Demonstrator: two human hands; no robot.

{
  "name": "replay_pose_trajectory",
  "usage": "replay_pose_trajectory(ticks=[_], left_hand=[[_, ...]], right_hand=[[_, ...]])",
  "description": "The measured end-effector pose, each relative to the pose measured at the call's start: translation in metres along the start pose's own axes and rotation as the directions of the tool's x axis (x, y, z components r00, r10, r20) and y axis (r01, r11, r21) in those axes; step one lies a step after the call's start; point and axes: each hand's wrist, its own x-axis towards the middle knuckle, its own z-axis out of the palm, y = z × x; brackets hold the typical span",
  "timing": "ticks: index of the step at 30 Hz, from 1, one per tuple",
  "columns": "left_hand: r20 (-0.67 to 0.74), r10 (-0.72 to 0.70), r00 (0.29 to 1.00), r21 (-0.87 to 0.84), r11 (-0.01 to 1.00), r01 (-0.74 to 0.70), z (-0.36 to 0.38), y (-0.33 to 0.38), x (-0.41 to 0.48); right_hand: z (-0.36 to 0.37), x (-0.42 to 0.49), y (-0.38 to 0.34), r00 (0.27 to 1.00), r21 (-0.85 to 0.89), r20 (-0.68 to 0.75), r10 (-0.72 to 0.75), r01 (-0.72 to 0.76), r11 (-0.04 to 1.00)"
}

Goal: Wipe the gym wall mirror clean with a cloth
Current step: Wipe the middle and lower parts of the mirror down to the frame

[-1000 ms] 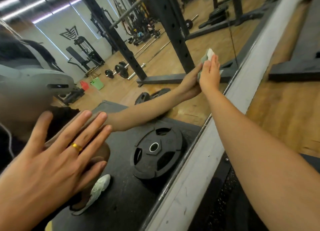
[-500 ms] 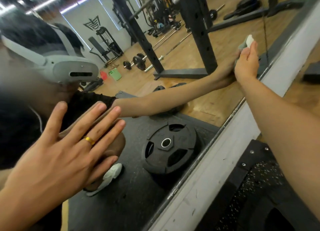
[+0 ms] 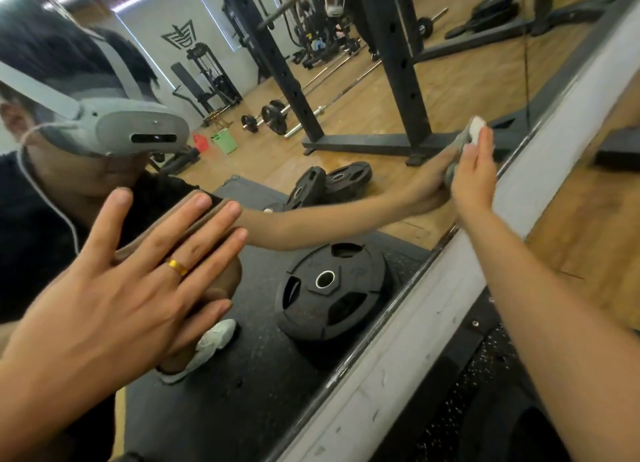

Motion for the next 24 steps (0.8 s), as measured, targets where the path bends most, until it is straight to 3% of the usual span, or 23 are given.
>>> replay_pose_trajectory(ticks=[3, 7, 9, 12, 16, 21, 24], left_hand=[[0.023, -0.007, 1.0, 0.096, 0.995, 0.004, 0.003, -0.004, -0.001], [-0.049, 0.057, 0.997, 0.251, 0.967, -0.043, -0.012, 0.002, -0.001], [-0.066, 0.038, 0.997, 0.255, 0.967, -0.02, -0.016, 0.004, -0.002], [-0.061, 0.044, 0.997, 0.279, 0.96, -0.025, -0.015, 0.002, -0.001], [-0.071, 0.037, 0.997, 0.294, 0.956, -0.015, -0.012, 0.0, 0.0], [-0.065, 0.037, 0.997, 0.331, 0.944, -0.013, -0.013, 0.006, -0.002], [-0.038, 0.023, 0.999, 0.337, 0.941, -0.009, -0.011, 0.008, -0.003]], right_hand=[[-0.008, 0.032, -0.014, 0.981, 0.075, 0.002, 0.192, -0.192, 0.979], [0.011, -0.064, -0.015, 0.972, 0.215, -0.007, 0.234, -0.227, 0.95], [0.019, -0.112, -0.002, 0.976, 0.164, -0.041, 0.214, -0.205, 0.965], [0.024, -0.097, 0.017, 0.976, 0.081, -0.096, 0.193, -0.186, 0.979], [0.008, -0.064, 0.024, 0.945, 0.032, -0.014, 0.327, -0.327, 0.945], [0.023, -0.128, 0.027, 0.977, 0.084, -0.031, 0.21, -0.207, 0.975], [0.021, -0.111, 0.019, 0.954, -0.006, 0.009, 0.299, -0.299, 0.954]])
